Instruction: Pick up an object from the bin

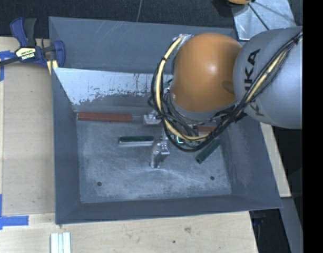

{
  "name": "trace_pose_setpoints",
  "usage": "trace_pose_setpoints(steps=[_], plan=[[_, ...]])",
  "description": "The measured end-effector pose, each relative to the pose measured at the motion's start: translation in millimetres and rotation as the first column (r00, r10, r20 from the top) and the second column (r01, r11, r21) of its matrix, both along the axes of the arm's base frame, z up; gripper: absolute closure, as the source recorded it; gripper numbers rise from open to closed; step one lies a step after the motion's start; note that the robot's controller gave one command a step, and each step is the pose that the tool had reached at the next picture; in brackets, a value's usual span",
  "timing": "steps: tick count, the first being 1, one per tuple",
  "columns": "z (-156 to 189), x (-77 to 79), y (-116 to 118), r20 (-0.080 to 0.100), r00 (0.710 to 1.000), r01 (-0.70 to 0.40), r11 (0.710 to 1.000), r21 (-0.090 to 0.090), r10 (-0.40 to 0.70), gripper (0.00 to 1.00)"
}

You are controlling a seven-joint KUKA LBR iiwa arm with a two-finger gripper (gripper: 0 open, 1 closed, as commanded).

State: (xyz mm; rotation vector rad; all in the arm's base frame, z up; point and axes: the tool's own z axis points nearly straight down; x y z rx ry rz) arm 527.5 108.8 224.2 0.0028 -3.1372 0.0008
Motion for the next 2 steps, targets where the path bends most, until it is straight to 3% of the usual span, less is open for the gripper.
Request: trace_pose_setpoints(steps=[1, 2], plan=[[3.5, 1.6, -0.2, 0.007, 1.0, 0.001, 1.0, 0.001, -0.001, 0.0], [-49.3, 9.0, 6.5, 0.014, 1.0, 0.023, 1.0, 0.003, -0.023, 0.0]])
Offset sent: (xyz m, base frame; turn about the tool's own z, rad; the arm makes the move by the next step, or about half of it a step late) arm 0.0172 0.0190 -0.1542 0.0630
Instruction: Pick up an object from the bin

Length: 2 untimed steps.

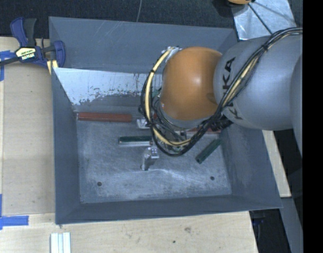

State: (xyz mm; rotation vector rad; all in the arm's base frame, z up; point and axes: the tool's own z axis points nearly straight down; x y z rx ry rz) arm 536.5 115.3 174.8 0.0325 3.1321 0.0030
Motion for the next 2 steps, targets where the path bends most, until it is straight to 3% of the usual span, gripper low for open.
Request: trace_pose_setpoints(steps=[1, 2], plan=[[-93.3, 60.0, 7.3, -0.002, 0.995, -0.098, 0.995, -0.001, 0.098, 1.0], [-93.3, 60.0, 7.3, -0.002, 0.995, -0.098, 0.995, -0.001, 0.098, 1.0]])
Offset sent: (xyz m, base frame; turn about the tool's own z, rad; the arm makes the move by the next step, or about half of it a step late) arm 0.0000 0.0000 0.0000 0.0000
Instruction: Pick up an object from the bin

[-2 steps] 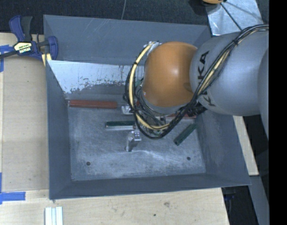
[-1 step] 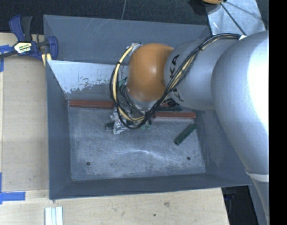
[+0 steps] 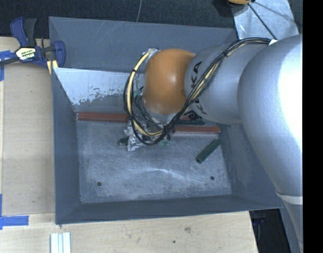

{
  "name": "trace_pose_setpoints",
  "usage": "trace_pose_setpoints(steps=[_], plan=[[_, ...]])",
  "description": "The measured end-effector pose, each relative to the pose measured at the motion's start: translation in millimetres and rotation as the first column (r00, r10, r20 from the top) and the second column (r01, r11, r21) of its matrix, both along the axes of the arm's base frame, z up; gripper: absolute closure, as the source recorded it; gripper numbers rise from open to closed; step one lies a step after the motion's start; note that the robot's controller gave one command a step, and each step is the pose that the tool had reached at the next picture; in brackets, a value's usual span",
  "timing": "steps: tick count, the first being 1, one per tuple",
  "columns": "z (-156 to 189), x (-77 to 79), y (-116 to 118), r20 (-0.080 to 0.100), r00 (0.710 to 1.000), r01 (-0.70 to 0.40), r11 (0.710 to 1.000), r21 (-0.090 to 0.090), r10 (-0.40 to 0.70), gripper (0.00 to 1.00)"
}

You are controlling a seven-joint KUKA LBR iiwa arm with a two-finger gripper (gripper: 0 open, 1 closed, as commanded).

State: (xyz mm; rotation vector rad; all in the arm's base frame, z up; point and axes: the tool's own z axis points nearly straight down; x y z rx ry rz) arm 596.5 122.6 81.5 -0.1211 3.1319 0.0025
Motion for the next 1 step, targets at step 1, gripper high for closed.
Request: trace_pose_setpoints(steps=[1], plan=[[124.1, -14.6, 0.7, -0.004, 0.999, -0.048, 0.999, -0.001, 0.048, 1.0]])
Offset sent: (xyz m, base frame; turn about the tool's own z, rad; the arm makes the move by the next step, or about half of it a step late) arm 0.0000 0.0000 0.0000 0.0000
